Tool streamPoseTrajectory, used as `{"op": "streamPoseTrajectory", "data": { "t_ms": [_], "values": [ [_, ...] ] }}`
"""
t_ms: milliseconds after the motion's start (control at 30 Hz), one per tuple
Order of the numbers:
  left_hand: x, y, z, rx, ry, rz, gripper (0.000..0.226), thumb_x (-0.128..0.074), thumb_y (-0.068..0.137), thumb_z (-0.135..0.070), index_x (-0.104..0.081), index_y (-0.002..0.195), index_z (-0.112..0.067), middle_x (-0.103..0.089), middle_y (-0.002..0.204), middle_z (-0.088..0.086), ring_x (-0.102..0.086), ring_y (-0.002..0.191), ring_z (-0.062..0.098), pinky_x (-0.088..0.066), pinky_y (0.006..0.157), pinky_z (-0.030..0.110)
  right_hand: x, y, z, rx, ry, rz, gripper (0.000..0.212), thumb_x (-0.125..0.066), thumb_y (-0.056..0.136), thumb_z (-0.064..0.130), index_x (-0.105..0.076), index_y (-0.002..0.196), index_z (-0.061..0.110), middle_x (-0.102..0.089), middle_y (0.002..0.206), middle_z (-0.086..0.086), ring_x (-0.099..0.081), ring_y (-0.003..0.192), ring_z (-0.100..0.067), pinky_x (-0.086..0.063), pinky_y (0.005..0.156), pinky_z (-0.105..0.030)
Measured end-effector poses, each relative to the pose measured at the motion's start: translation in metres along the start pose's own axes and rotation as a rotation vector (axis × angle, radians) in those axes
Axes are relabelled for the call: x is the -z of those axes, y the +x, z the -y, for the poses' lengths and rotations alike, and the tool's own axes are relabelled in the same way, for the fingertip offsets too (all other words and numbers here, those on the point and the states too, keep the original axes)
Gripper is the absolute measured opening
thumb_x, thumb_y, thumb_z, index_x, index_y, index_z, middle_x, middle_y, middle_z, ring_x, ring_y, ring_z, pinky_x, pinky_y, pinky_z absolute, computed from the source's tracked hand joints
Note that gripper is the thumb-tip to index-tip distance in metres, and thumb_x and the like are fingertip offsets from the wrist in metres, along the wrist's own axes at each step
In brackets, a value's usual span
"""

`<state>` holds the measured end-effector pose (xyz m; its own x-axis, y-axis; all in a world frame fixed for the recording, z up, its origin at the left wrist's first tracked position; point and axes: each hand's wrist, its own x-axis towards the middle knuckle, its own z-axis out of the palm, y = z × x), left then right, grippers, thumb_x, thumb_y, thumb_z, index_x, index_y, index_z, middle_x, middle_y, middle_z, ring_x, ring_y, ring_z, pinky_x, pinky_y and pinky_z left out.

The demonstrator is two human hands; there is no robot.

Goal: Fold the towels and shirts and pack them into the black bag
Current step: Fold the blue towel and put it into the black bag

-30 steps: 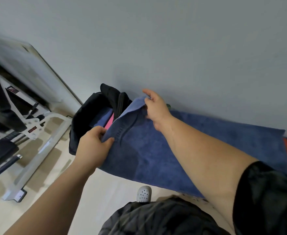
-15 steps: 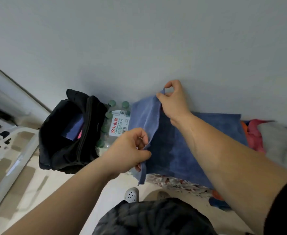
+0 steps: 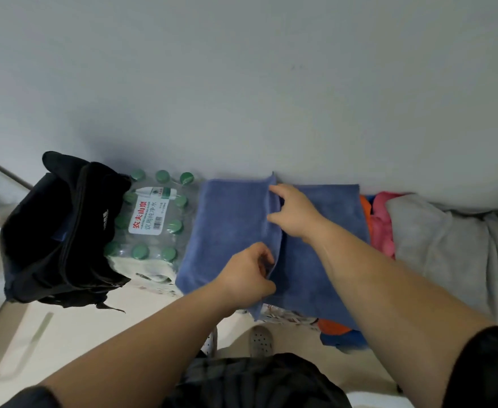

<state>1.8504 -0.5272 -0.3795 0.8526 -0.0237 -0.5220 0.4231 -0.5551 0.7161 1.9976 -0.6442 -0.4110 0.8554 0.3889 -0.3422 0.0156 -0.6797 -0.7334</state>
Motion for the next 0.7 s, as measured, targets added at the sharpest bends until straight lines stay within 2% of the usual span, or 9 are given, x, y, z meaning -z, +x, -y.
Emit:
{"op": "streamPoseTrajectory", "data": {
  "t_ms": [67,133,267,367,467,533,600,633,700],
  "values": [
    [0.001,-0.004,-0.005,0.009,-0.044,-0.014,0.033,-0.067,0.07,-0.002,-0.055,0.095,-0.02,-0.057,0.076,0.001,-0.05,0.062,0.014,-0.045,0.056,0.029,0.002,-0.006,0.006,0.047,0.038,-0.029,0.076,-0.062,0.081,-0.001,-0.039,0.152,0.012,-0.035,0.158,0.0,-0.038,0.142,-0.018,-0.035,0.116,-0.032],
    [0.005,-0.011,-0.016,-0.023,-0.134,-0.024,0.036,-0.066,0.071,0.002,-0.056,0.099,-0.019,-0.056,0.076,0.005,-0.051,0.059,0.015,-0.047,0.055,0.029,0.011,-0.014,0.016,0.088,0.123,-0.065,0.076,-0.059,0.08,-0.003,-0.039,0.152,0.013,-0.036,0.157,0.002,-0.044,0.138,-0.02,-0.038,0.115,-0.036],
    [0.003,-0.018,-0.046,-0.143,-0.201,0.002,0.038,-0.065,0.073,0.006,-0.057,0.1,-0.02,-0.054,0.077,0.01,-0.049,0.057,0.014,-0.048,0.056,0.03,0.044,-0.032,0.023,0.14,0.167,-0.139,0.074,-0.058,0.079,-0.006,-0.043,0.149,0.013,-0.042,0.153,0.001,-0.049,0.132,-0.019,-0.04,0.112,-0.035],
    [-0.017,-0.009,-0.061,-0.19,-0.101,0.037,0.038,-0.07,0.074,-0.003,-0.056,0.103,-0.024,-0.062,0.085,0.012,-0.053,0.062,0.013,-0.053,0.064,0.036,0.067,-0.04,0.009,0.127,0.056,-0.172,0.072,-0.057,0.079,-0.007,-0.045,0.148,0.009,-0.043,0.153,-0.005,-0.043,0.138,-0.02,-0.033,0.116,-0.03],
    [-0.043,0.004,-0.063,-0.177,-0.04,0.125,0.04,-0.075,0.083,-0.024,-0.054,0.118,-0.025,-0.066,0.097,0.005,-0.063,0.082,0.017,-0.055,0.08,0.038,0.077,-0.043,-0.022,0.058,-0.159,-0.187,0.07,-0.058,0.084,-0.003,-0.04,0.151,0.007,-0.036,0.158,-0.008,-0.035,0.144,-0.022,-0.021,0.113,-0.019],
    [-0.054,0.01,-0.056,-0.159,-0.033,0.181,0.04,-0.07,0.089,-0.031,-0.053,0.124,-0.024,-0.068,0.101,0.004,-0.066,0.091,0.021,-0.055,0.086,0.042,0.073,-0.043,-0.042,-0.001,-0.318,-0.114,0.075,-0.059,0.088,0.006,-0.028,0.156,0.009,-0.02,0.164,-0.006,-0.027,0.147,-0.027,-0.02,0.117,-0.025],
    [-0.053,0.01,-0.046,-0.141,-0.036,0.152,0.031,-0.067,0.091,-0.028,-0.057,0.12,-0.023,-0.07,0.097,0.004,-0.068,0.085,0.022,-0.056,0.083,0.044,0.062,-0.046,-0.054,-0.078,-0.521,-0.051,0.079,-0.058,0.092,0.022,-0.016,0.159,0.017,-0.002,0.168,-0.002,-0.018,0.149,-0.035,-0.019,0.121,-0.042],
    [-0.049,0.01,-0.04,-0.134,-0.057,0.116,0.026,-0.066,0.092,-0.025,-0.06,0.116,-0.023,-0.071,0.092,0.004,-0.069,0.079,0.021,-0.057,0.081,0.043,0.056,-0.049,-0.055,-0.106,-0.584,-0.071,0.078,-0.056,0.094,0.03,-0.013,0.159,0.021,0.002,0.168,-0.002,-0.014,0.149,-0.036,-0.017,0.121,-0.048],
    [-0.033,0.006,-0.024,-0.137,-0.152,0.005,0.015,-0.069,0.09,-0.021,-0.065,0.104,-0.025,-0.07,0.082,0.001,-0.066,0.067,0.018,-0.058,0.076,0.045,0.044,-0.056,-0.049,-0.072,-0.617,-0.217,0.074,-0.056,0.094,0.035,-0.019,0.158,0.026,-0.001,0.167,-0.007,-0.012,0.148,-0.037,-0.016,0.118,-0.053]
  ]
}}
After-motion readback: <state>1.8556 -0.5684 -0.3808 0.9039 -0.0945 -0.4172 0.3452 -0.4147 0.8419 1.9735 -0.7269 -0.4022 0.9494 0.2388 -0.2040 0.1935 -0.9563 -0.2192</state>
